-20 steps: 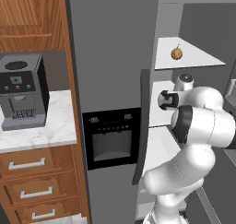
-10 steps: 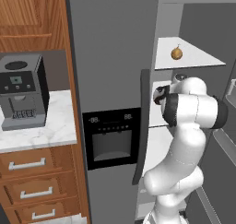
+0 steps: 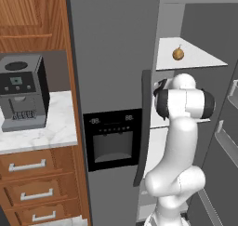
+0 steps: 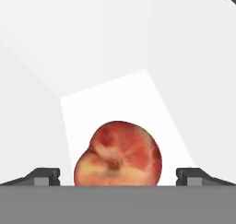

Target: Place the cold items (onion and peach) from the fridge in one tupperware on the dining counter. Place the warm items (hot dog and kebab skewer) in the stove area in another tupperware.

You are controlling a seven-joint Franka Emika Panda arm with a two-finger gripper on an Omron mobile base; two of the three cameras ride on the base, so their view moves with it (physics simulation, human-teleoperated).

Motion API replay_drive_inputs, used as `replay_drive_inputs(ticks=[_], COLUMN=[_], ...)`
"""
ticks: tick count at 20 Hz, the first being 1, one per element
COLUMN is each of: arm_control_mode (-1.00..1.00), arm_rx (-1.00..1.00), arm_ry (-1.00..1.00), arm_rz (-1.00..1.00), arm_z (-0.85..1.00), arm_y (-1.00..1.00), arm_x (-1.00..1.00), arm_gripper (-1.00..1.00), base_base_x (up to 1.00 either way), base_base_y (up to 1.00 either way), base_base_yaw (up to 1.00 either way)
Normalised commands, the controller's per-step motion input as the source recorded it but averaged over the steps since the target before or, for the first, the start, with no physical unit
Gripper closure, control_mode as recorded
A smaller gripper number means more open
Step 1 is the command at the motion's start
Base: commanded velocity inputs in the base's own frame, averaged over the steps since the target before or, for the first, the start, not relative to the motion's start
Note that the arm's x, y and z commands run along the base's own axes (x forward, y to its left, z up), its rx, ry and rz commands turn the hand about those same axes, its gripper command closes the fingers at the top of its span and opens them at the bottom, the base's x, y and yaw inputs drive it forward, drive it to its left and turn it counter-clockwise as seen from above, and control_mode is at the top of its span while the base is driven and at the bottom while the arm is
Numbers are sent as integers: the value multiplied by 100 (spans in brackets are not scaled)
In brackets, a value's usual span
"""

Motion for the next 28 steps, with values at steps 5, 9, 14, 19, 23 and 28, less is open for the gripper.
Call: replay_drive_inputs(ticks=[5,9,14,19,23,28], arm_control_mode=[-100,-100,-100,-100,-100,-100], arm_rx=[0,0,0,0,0,0], arm_ry=[0,0,1,0,0,0], arm_rz=[0,0,0,0,0,0], arm_z=[-23,-24,-17,-8,-7,-9], arm_y=[0,0,0,7,7,3], arm_x=[34,1,0,-5,-16,-17], arm_gripper=[-100,-100,-100,-100,-100,-100], base_base_x=[0,0,0,0,0,0], base_base_y=[0,0,0,0,0,0], base_base_yaw=[0,0,0,0,0,0])
